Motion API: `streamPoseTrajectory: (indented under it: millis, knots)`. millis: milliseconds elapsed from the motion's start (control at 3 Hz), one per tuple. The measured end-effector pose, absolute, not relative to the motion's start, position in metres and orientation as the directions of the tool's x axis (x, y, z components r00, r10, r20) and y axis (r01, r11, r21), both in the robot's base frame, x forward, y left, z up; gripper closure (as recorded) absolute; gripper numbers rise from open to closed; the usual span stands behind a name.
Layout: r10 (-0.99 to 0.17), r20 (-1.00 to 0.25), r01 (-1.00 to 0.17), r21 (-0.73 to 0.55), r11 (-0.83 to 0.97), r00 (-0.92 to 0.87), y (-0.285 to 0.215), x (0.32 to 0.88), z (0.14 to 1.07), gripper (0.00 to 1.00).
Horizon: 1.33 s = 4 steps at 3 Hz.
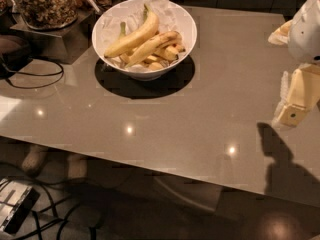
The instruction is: Pick banana from white bowl
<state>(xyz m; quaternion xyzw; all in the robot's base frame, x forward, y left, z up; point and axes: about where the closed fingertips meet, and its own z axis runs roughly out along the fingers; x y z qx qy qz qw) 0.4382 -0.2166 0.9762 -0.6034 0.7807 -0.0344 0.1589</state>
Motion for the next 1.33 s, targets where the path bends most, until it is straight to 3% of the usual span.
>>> streamPoseTrajectory:
  millis: [1000, 1333]
  knots:
    - [-0.985, -0.156, -0.952, -0.284, 0.112, -0.069, -0.173, 0.489, 0.997, 0.00]
    - [-0.979, -0.194, -0.955, -0.273, 0.113, -0.060, -0.154, 0.506, 1.003, 0.00]
